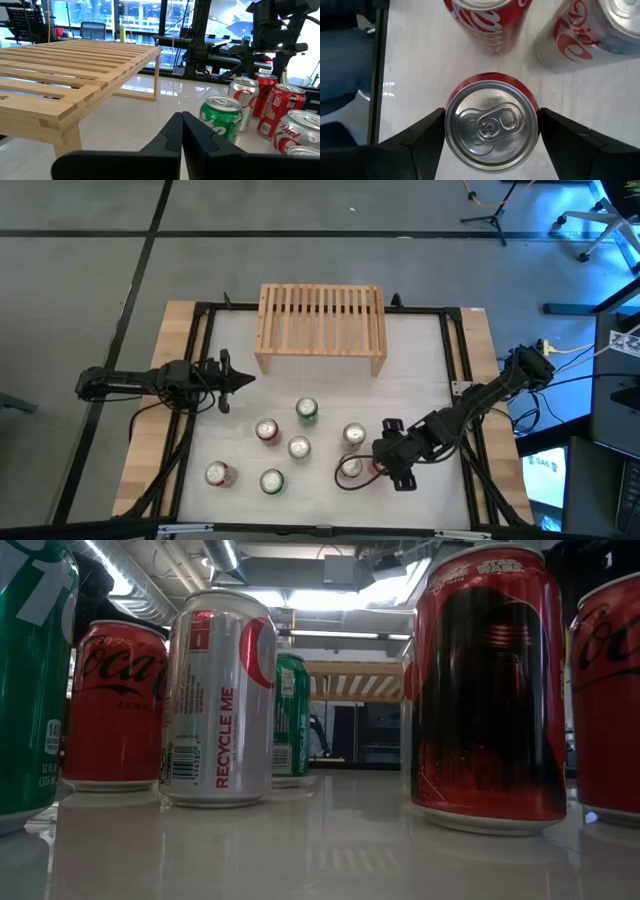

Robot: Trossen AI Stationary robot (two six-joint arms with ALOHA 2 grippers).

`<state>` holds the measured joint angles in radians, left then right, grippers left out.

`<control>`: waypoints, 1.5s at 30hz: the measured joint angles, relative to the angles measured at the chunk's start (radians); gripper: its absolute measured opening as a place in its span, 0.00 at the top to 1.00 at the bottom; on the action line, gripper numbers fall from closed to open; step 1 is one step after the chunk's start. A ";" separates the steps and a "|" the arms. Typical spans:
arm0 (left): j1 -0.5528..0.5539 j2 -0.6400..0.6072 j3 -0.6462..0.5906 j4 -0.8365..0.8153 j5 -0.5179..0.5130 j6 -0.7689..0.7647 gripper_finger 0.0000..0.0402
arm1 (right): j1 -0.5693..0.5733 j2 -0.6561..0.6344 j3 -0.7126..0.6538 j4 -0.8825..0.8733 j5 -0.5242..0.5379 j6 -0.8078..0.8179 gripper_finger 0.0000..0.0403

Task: Place canned beverage on shelf
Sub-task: Put the right red black soda can on the shelf

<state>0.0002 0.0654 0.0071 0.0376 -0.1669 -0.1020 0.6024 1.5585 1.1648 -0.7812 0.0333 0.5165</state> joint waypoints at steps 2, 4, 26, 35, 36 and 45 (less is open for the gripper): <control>0.000 0.000 0.000 0.000 0.000 0.000 1.00 | 0.001 0.000 0.000 -0.001 0.017 0.003 0.28; 0.000 0.000 0.000 0.000 0.000 0.000 1.00 | 0.001 0.000 0.000 -0.001 0.014 0.003 0.28; 0.000 0.000 0.000 0.000 0.000 0.000 1.00 | -0.001 0.000 0.000 0.023 0.001 -0.002 0.28; 0.000 0.000 0.000 0.000 0.000 0.000 1.00 | -0.001 0.000 0.000 0.019 0.000 -0.010 0.28; 0.000 0.000 0.000 0.000 0.000 0.000 1.00 | -0.001 0.000 0.000 0.016 0.000 -0.014 0.28; 0.000 0.000 0.000 0.000 0.000 0.000 1.00 | 0.000 0.000 0.000 0.022 0.008 -0.021 0.28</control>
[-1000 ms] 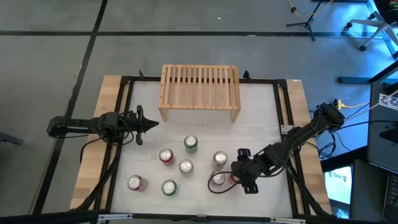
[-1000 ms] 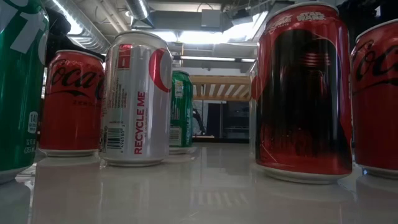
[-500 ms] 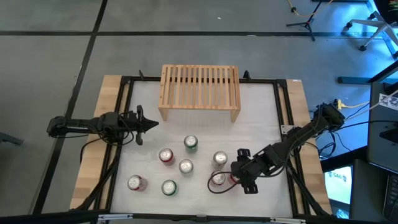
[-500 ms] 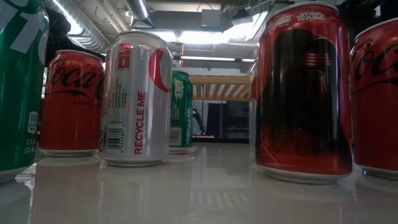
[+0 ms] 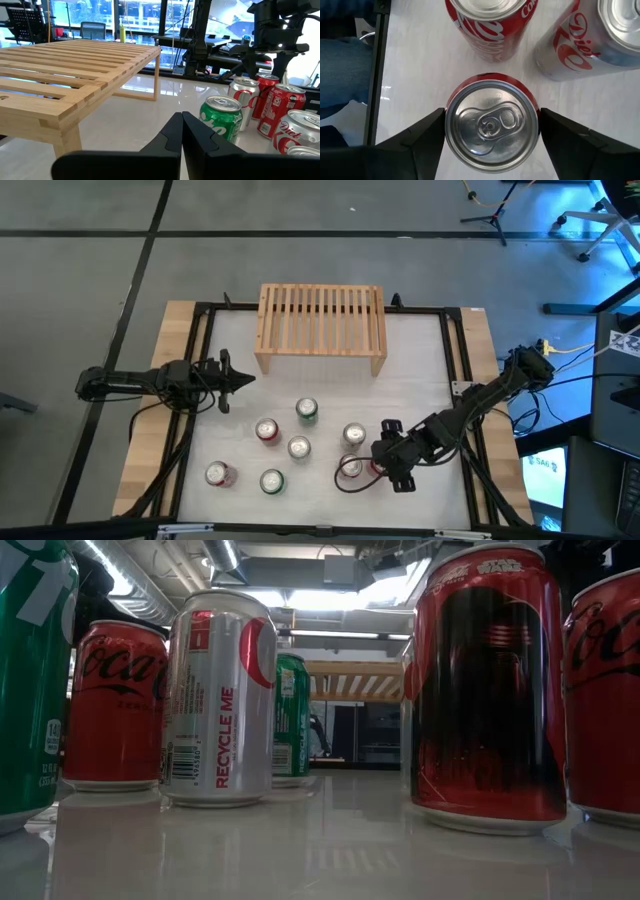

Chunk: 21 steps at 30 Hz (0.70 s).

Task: Place canned beverage on shelf
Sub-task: Put the right red black soda can on the shelf

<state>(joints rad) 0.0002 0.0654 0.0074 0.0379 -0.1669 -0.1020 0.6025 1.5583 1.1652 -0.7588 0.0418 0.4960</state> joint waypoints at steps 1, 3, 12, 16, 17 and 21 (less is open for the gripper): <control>0.000 0.000 0.000 0.000 0.000 0.000 1.00 | 0.000 0.000 0.000 -0.001 -0.003 0.001 0.27; 0.000 0.000 0.000 0.000 0.000 0.000 1.00 | -0.001 0.000 0.000 -0.002 -0.008 0.001 0.24; 0.000 0.000 0.000 0.000 0.000 0.000 1.00 | -0.001 0.001 -0.002 -0.004 -0.007 0.005 0.02; 0.000 0.000 0.000 0.000 0.000 0.000 1.00 | -0.001 0.005 -0.002 0.006 -0.003 0.009 0.07; 0.000 0.000 0.000 0.000 0.000 0.000 1.00 | -0.001 0.009 -0.001 0.009 -0.003 0.009 0.07; 0.000 0.000 0.000 0.000 0.000 0.000 1.00 | -0.001 0.046 -0.001 0.008 -0.007 0.037 0.08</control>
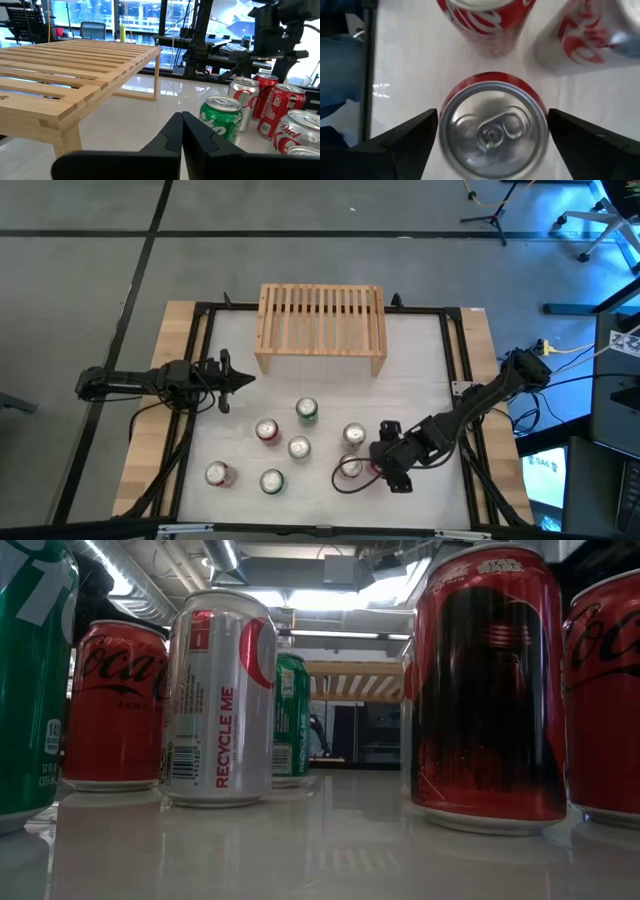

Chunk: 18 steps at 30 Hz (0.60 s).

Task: Place canned beverage on shelf
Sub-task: Put the right red black soda can on the shelf

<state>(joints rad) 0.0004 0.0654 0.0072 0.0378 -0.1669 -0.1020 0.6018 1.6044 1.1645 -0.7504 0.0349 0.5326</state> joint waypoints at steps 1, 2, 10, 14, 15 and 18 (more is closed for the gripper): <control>0.000 0.000 0.000 0.000 0.000 0.000 1.00 | 0.000 0.010 0.000 0.000 0.000 0.003 0.07; 0.000 0.000 0.000 0.000 0.000 0.000 1.00 | 0.000 0.021 0.000 0.000 0.000 0.006 0.07; 0.000 0.000 0.000 0.000 0.000 0.000 1.00 | 0.000 0.073 0.000 0.009 -0.001 0.015 0.07; 0.000 0.000 0.000 0.000 0.000 0.000 1.00 | 0.000 0.080 0.001 0.011 -0.001 0.014 0.07; 0.000 0.000 0.000 0.000 0.000 0.000 1.00 | 0.000 0.080 0.001 0.013 0.000 0.014 0.07; 0.000 0.000 0.000 0.000 0.000 0.000 1.00 | 0.000 0.080 0.001 0.013 0.000 0.014 0.07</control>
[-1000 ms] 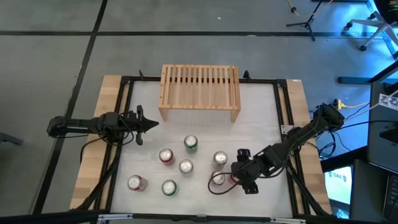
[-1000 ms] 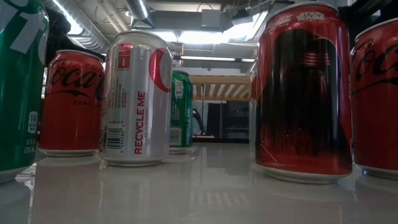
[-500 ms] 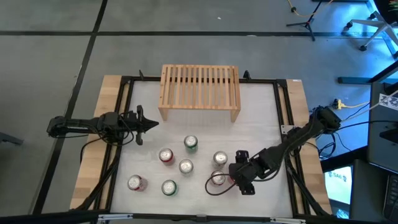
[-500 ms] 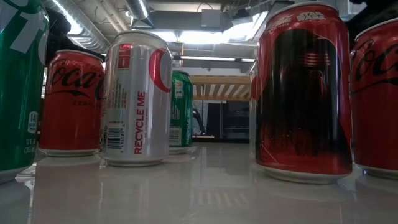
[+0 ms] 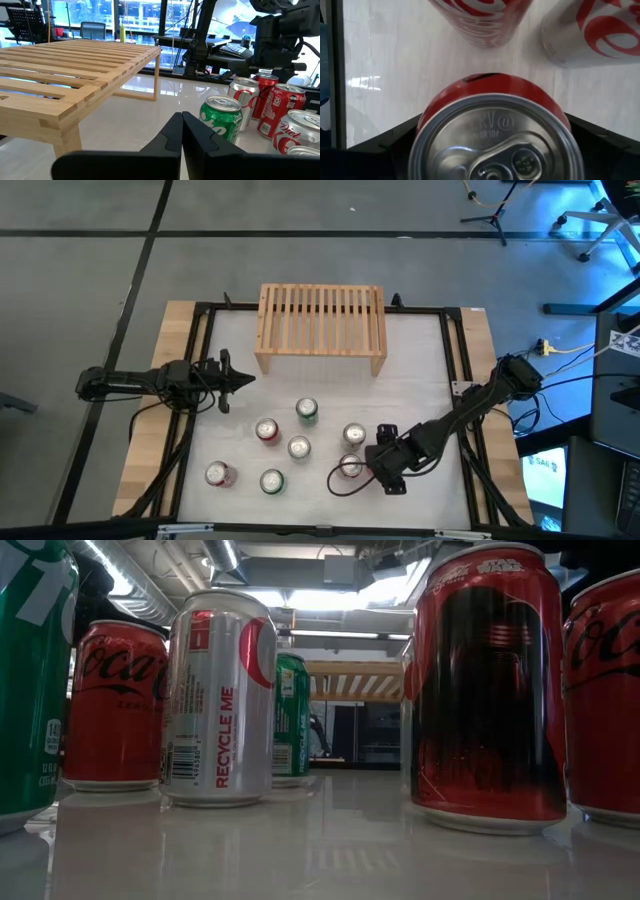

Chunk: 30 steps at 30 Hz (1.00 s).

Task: Place canned beverage on shelf
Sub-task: Put the right red black soda can on the shelf

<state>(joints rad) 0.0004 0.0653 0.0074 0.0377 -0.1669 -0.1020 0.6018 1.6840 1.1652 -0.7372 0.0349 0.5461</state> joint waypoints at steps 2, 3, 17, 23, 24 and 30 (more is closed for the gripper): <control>0.000 0.000 0.000 0.000 0.000 0.000 1.00 | 0.000 0.000 0.000 0.000 0.000 0.000 0.07; 0.000 0.000 0.000 0.000 0.000 0.000 1.00 | 0.000 0.000 0.000 0.000 0.000 0.000 0.07; 0.000 0.000 0.000 0.000 0.000 0.000 1.00 | 0.000 0.000 0.000 0.008 0.000 -0.001 0.21; 0.000 0.000 0.000 0.000 0.000 0.000 1.00 | 0.000 -0.002 0.001 0.007 0.000 -0.002 0.27; 0.000 0.000 0.000 0.000 0.000 0.000 1.00 | 0.000 -0.002 0.001 0.007 0.000 -0.002 0.27; 0.000 0.000 0.000 0.000 0.000 0.000 1.00 | 0.000 -0.003 0.001 0.006 -0.011 -0.005 0.21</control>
<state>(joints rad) 0.0002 0.0650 0.0071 0.0376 -0.1669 -0.1020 0.6018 1.6807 1.1664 -0.7310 0.0243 0.5415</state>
